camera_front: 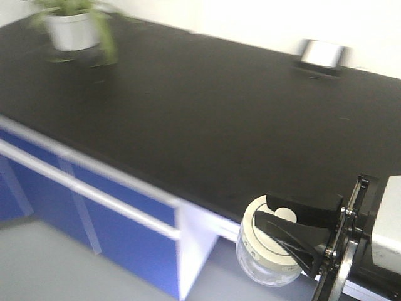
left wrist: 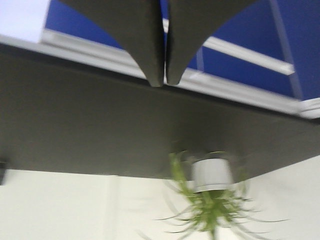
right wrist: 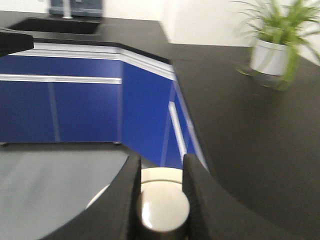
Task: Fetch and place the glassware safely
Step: 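Position the base at the bench with the wall socket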
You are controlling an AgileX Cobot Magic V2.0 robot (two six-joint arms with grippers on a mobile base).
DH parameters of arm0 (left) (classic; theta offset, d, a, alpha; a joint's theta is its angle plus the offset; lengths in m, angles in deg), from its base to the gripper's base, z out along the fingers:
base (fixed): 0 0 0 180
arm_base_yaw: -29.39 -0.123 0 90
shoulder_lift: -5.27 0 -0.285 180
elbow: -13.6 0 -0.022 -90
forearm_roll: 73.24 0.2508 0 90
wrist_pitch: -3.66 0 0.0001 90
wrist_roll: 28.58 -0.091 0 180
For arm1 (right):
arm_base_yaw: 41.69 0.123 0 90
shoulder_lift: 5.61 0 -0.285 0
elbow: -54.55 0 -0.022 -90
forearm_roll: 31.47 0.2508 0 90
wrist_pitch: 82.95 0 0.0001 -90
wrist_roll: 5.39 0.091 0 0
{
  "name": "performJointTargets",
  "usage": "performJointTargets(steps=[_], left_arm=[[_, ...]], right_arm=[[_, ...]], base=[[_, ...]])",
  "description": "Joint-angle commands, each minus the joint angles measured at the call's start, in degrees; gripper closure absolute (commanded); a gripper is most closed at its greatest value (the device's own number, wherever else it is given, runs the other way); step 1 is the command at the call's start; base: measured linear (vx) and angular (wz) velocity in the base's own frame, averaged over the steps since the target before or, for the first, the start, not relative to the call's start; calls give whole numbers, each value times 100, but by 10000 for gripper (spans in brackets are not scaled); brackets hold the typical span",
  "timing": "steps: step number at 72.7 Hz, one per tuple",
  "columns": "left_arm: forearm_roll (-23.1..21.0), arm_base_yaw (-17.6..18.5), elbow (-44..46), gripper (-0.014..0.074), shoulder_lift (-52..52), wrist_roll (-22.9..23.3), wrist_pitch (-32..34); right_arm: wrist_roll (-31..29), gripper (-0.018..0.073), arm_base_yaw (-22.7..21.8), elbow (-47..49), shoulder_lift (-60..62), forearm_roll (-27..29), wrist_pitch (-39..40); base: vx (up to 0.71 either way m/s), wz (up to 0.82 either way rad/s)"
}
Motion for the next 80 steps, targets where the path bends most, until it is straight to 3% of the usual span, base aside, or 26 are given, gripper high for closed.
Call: performJointTargets(steps=[1, 37, 80], left_arm=[[-3, 28, 156, 603, 37, 42, 396], [-3, 28, 156, 603, 37, 42, 396], [-3, 28, 156, 603, 37, 42, 396]], right_arm=[[-27, 560, -13, 186, 13, 298, 170], [-27, 560, -13, 186, 13, 297, 182], [-27, 560, -13, 186, 13, 297, 182]], base=[[18, -88], [11, -72], [6, -20]])
